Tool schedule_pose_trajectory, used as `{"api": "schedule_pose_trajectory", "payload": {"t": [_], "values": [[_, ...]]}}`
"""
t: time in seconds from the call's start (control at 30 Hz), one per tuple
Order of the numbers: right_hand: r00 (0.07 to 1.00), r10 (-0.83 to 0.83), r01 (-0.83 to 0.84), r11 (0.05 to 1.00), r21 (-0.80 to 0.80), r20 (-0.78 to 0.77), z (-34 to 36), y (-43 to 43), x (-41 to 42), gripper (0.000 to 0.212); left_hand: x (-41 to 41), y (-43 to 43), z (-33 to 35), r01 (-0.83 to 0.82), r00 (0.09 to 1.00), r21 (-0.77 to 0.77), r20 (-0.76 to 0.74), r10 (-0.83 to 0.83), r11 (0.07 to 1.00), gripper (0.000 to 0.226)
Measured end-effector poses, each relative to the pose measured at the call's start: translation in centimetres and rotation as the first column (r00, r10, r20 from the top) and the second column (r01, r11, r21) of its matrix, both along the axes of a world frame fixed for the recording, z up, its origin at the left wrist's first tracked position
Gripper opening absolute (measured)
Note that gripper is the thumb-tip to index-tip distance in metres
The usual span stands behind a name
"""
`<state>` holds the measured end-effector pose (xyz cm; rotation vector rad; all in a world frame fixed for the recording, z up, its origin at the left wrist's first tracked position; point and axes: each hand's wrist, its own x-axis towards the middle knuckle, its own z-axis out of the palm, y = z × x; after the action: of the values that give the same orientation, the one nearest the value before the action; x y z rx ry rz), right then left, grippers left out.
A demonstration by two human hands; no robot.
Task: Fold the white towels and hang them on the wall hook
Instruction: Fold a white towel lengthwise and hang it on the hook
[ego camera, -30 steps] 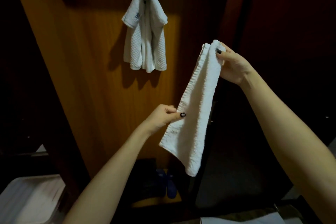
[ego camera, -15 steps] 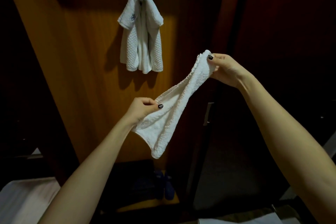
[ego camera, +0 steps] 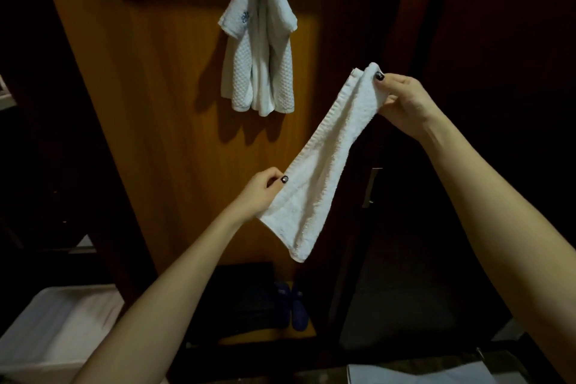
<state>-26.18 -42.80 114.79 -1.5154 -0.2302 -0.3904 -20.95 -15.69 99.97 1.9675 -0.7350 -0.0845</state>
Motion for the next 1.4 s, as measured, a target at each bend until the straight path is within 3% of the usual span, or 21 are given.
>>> {"api": "schedule_pose_trajectory", "payload": {"t": [0.1, 0.27, 0.33, 0.5, 0.6, 0.7, 0.97, 1.03, 1.1, 1.2, 1.33, 1.4], "values": [[0.999, -0.031, 0.03, 0.998, 0.049, 0.022, 0.2, -0.1, 0.2, 0.016, -0.6, -0.2, -0.3, 0.031, 1.0, -0.156, 0.009, -0.03, 0.987, 0.022], [0.998, -0.051, 0.047, 0.992, 0.12, 0.033, 0.1, -0.9, 0.3, 0.013, -0.2, 1.2, 0.9, 0.246, 0.935, -0.264, -0.189, -0.3, 0.933, 0.012], [0.998, -0.059, 0.056, 0.991, 0.123, 0.019, -0.1, -1.0, 0.3, 0.013, 0.3, 1.6, 1.3, 0.332, 0.895, -0.221, -0.232, -0.38, 0.917, 0.008], [0.999, -0.052, 0.053, 0.996, 0.069, -0.01, -0.6, -0.3, 0.4, 0.013, 0.7, 1.4, 1.1, 0.394, 0.894, 0.106, -0.275, -0.353, 0.913, 0.013], [0.999, -0.048, 0.049, 0.997, 0.055, -0.016, -0.2, -0.1, 0.4, 0.012, 0.8, 1.5, 0.5, 0.311, 0.925, 0.122, -0.265, -0.271, 0.943, 0.003], [0.999, -0.046, 0.046, 0.998, 0.052, -0.004, 0.1, -0.3, 0.2, 0.012, 0.9, 2.0, 0.4, 0.293, 0.922, 0.081, -0.288, -0.259, 0.953, 0.018], [0.995, -0.104, 0.101, 0.979, 0.177, 0.009, 0.3, -0.9, 0.4, 0.009, 0.5, 2.6, 1.1, 0.168, 0.976, -0.053, -0.131, -0.173, 0.984, 0.017], [0.988, -0.155, 0.153, 0.963, 0.221, -0.004, 0.0, -1.1, 0.5, 0.008, 0.2, 2.8, 1.2, 0.133, 0.988, -0.124, -0.059, -0.141, 0.983, 0.015], [0.972, -0.233, 0.231, 0.936, 0.265, -0.025, -0.2, -1.1, 0.6, 0.005, -0.2, 3.0, 1.6, 0.143, 0.99, -0.201, 0.016, -0.143, 0.969, 0.028], [0.922, -0.38, 0.384, 0.865, 0.321, -0.079, -0.1, -1.1, 0.6, 0.006, -0.5, 3.0, 2.2, 0.142, 0.982, -0.149, 0.143, -0.121, 0.979, 0.038], [0.864, -0.5, 0.503, 0.855, 0.124, -0.061, 0.0, -0.8, 0.5, 0.009, -0.7, 2.7, 2.2, -0.006, 0.958, -0.049, 0.286, 0.02, 0.999, 0.036], [0.851, -0.526, 0.526, 0.851, 0.004, -0.001, 0.3, -0.4, 0.4, 0.013, -0.7, 2.2, 2.2, -0.046, 0.96, 0.02, 0.277, 0.039, 0.999, 0.031]]}}
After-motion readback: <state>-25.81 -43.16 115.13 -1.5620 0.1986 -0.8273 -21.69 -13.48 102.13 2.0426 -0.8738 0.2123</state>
